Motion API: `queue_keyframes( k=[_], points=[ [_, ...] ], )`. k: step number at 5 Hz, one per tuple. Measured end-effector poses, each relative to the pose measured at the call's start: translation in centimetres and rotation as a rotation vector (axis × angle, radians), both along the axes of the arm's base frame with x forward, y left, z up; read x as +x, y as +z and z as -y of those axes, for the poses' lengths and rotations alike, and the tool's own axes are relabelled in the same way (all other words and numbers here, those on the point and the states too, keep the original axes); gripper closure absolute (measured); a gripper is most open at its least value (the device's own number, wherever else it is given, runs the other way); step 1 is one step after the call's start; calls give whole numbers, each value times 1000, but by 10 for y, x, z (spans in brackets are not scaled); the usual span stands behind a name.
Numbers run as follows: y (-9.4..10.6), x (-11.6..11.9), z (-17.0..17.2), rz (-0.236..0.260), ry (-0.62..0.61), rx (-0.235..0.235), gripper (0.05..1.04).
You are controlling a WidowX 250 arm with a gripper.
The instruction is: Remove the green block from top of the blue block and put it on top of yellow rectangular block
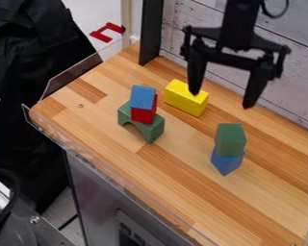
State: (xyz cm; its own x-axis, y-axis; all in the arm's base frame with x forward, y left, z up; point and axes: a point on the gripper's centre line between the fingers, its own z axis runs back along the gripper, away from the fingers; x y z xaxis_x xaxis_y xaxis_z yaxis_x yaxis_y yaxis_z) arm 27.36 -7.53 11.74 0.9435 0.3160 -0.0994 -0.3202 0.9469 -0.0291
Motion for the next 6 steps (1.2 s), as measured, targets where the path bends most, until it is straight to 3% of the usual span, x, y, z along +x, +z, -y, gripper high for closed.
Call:
queue_keyframes(
  k=[3, 6],
  points=[
    [-22, 1, 22, 16, 269, 27, 83],
    [-34, 7, 22, 20, 353, 32, 83]
  ],
)
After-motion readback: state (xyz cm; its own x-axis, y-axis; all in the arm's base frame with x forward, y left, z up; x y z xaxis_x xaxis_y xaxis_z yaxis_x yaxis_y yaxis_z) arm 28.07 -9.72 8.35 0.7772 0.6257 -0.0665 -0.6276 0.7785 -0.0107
